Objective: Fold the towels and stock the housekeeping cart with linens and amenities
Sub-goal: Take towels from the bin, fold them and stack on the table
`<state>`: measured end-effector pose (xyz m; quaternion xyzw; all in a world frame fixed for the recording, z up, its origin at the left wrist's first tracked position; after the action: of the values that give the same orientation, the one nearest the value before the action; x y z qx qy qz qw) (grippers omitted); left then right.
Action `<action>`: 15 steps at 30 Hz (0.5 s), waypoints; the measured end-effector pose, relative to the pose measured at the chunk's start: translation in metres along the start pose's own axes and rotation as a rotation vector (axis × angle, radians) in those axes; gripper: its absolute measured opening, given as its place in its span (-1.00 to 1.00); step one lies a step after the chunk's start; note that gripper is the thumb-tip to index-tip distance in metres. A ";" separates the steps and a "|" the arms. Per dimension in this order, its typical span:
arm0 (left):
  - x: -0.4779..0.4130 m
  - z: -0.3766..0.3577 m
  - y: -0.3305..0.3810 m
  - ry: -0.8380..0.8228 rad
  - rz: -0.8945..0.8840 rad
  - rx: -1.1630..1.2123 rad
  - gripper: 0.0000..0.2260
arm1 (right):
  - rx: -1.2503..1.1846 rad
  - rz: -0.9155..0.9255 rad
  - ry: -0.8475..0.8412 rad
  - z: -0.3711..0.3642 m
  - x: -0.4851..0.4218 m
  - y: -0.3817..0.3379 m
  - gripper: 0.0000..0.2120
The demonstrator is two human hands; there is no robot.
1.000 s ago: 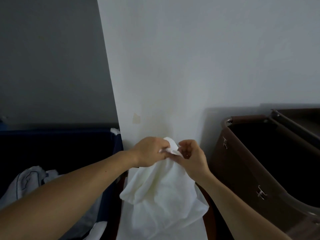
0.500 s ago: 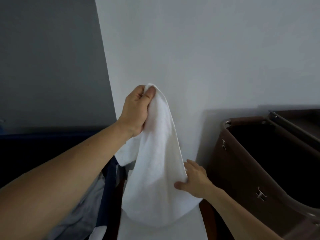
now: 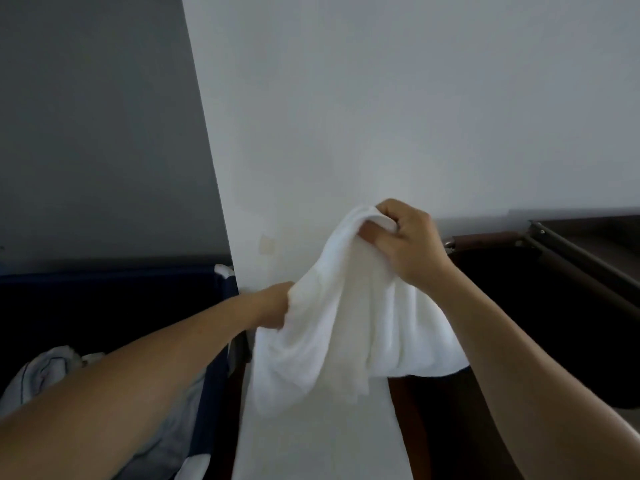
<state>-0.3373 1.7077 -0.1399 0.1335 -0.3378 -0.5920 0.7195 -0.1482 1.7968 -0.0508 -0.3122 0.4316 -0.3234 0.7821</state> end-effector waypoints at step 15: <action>-0.010 -0.029 0.022 0.184 -0.252 0.056 -0.81 | 0.134 -0.304 -0.399 -0.058 0.065 0.110 -0.73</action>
<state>-0.3026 1.7164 -0.1519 0.2485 -0.2671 -0.6532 0.6635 -0.1460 1.7999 -0.1907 -0.3784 0.1945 -0.3971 0.8132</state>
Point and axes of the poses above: each hand's wrist, its own x-axis away from the middle knuckle, its own z-axis out of the back of the hand, y = z × x, the point moved 3 cm from there along -x, towards the middle knuckle, and after that the axes turned 4 degrees about -z, right-handed, at the moved point
